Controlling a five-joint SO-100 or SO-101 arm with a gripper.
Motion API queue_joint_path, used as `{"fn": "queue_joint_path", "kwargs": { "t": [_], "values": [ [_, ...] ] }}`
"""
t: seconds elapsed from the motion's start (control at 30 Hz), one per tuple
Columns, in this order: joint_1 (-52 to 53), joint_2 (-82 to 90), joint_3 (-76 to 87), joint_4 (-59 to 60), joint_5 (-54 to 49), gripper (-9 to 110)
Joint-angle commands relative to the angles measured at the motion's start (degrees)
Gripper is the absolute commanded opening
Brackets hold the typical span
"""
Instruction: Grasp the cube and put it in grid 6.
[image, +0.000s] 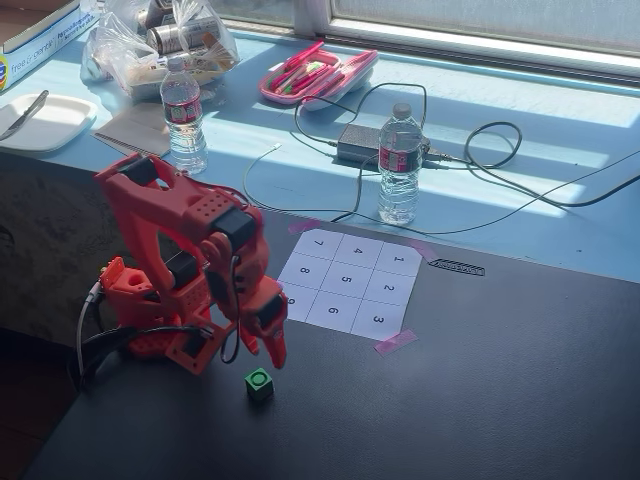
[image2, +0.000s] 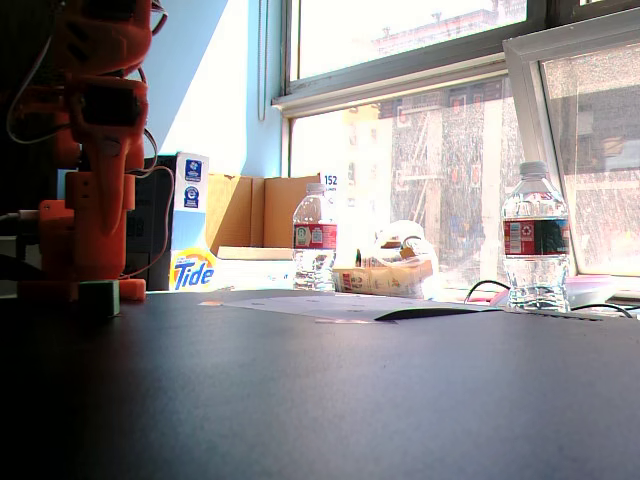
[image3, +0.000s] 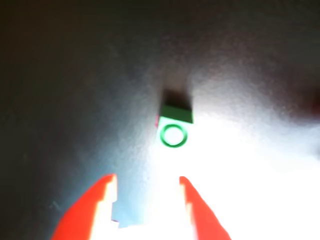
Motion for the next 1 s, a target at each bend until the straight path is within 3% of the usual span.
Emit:
{"fn": "queue_joint_path", "kwargs": {
  "t": [0.0, 0.97],
  "values": [
    [0.26, -2.46, -2.37, -0.35, 0.88, 20],
    [-2.2, -7.91, 6.06, -8.26, 2.37, 22]
  ]
}}
